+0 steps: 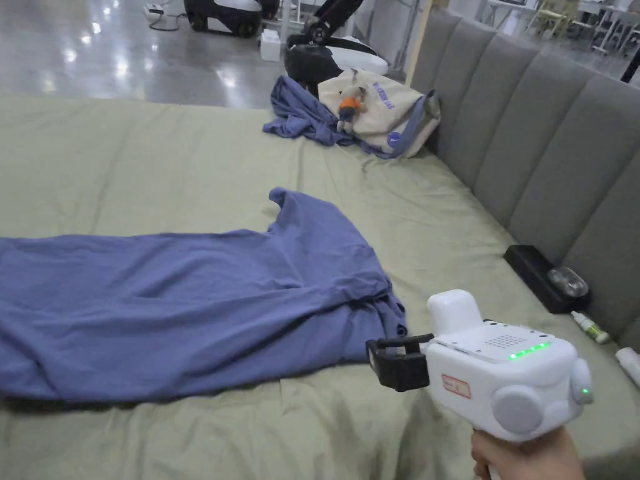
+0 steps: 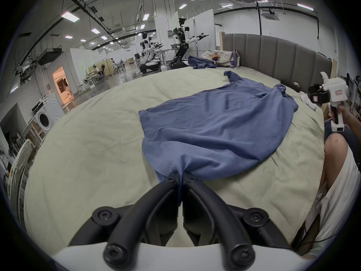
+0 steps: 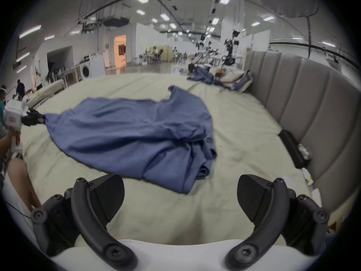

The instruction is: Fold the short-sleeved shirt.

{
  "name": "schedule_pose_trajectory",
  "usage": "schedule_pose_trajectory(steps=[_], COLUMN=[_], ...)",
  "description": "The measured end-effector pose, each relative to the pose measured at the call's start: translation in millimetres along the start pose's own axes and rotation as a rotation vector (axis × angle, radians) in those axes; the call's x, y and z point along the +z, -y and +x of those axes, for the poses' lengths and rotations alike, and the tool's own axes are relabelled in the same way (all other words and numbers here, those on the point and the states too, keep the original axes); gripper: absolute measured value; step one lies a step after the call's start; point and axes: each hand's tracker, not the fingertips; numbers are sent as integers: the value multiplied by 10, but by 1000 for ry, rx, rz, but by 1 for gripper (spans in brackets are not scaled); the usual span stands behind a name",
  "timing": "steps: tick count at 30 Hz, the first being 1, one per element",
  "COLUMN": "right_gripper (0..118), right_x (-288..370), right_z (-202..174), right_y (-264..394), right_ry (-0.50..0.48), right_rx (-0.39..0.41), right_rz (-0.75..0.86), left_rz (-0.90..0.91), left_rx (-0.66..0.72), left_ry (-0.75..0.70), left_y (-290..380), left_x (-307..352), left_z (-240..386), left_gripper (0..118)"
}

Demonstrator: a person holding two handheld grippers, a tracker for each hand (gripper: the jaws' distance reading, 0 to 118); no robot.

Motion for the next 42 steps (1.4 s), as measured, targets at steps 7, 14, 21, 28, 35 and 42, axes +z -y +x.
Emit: schedule_pose_trajectory(steps=[7,14,21,28,35,42], right_gripper=[105,16,5,4,4,4], right_x=[-516,-510,-488,-272,104,555], right_z=[110,74,209,311,347,330], right_y=[8,-21,-81,-92,-94,138], right_ry=[-19,-74,-170,-205,-246,-262], right_rx=[-92,-42,-91,-172,-207,-229], right_rz=[-103,-99,-88,-42,0,6], left_rz=[-17,-8,-12,43,94,112], left_rx=[20,34,59,137,225,278], left_ry=[2,5,9,27,54,61], left_y=[78,36,51,77,136,393], left_x=[-175,-193,-223,-87,283,752], left_z=[-234,-225,-280,-359,-383,-318], left_gripper=[4,4,4,4,4,4])
